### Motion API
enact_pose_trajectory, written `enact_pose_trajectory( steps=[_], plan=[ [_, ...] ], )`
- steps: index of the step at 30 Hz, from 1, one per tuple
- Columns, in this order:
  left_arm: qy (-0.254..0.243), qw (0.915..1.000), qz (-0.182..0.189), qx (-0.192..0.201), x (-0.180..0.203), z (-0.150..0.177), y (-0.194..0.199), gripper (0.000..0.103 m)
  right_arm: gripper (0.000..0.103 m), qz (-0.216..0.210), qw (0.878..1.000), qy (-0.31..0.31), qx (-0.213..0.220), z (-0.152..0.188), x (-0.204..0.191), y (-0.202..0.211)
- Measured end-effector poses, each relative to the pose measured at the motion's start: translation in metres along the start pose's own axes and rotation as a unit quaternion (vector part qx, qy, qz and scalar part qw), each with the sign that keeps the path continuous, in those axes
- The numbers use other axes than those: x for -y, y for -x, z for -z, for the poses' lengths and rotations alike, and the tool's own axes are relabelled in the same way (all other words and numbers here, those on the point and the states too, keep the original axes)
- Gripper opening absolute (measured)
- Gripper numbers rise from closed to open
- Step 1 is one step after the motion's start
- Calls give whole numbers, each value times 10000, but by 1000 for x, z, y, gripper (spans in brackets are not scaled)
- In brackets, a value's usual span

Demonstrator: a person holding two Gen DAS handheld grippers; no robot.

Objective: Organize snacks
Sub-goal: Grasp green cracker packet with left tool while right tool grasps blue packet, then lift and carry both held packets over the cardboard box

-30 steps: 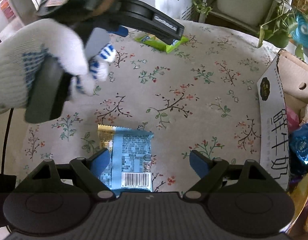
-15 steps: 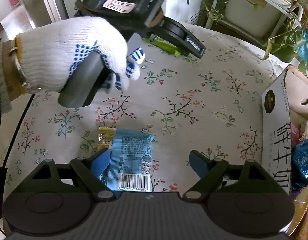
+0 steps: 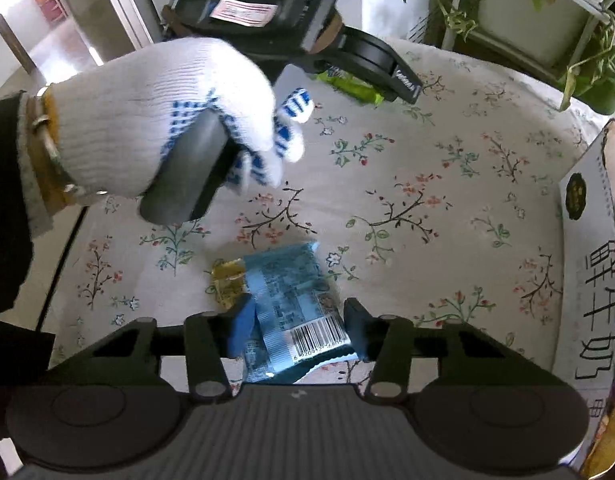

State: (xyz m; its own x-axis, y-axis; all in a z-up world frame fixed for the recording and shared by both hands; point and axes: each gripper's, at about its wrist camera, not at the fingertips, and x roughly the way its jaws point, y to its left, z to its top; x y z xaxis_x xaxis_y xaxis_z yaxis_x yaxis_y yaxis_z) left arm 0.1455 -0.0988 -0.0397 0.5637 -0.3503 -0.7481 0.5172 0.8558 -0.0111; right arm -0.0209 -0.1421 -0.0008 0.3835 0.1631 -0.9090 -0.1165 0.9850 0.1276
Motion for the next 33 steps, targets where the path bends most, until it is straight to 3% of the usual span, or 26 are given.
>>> enact_pose_trajectory(
  steps=[3,10,21,24,26,27,33],
  plan=[
    [42,9999,-18,-109,-4,5,9,58,44,-17,10000,-77,40,-1,4,1],
    [14,9993,-162,-343,-9,27,39,58,42,124,9991,-389,122,1,29,5],
    [492,9971,-173,-557,-19,49,86,58,41,64,9975,-674,220,4,46,10],
    [628,9965,-179,-518,-20,52,101,58,46,13,9975,-697,131,7,47,8],
    [747,9959,-180,-476,-21,54,111,58,56,-68,9970,-760,125,8,49,9],
    [798,9956,-177,-454,-22,55,115,58,66,-95,9968,-791,117,9,50,9],
    [964,9946,-225,-304,-22,63,139,58,72,-78,9990,-444,42,10,36,5]
  ],
)
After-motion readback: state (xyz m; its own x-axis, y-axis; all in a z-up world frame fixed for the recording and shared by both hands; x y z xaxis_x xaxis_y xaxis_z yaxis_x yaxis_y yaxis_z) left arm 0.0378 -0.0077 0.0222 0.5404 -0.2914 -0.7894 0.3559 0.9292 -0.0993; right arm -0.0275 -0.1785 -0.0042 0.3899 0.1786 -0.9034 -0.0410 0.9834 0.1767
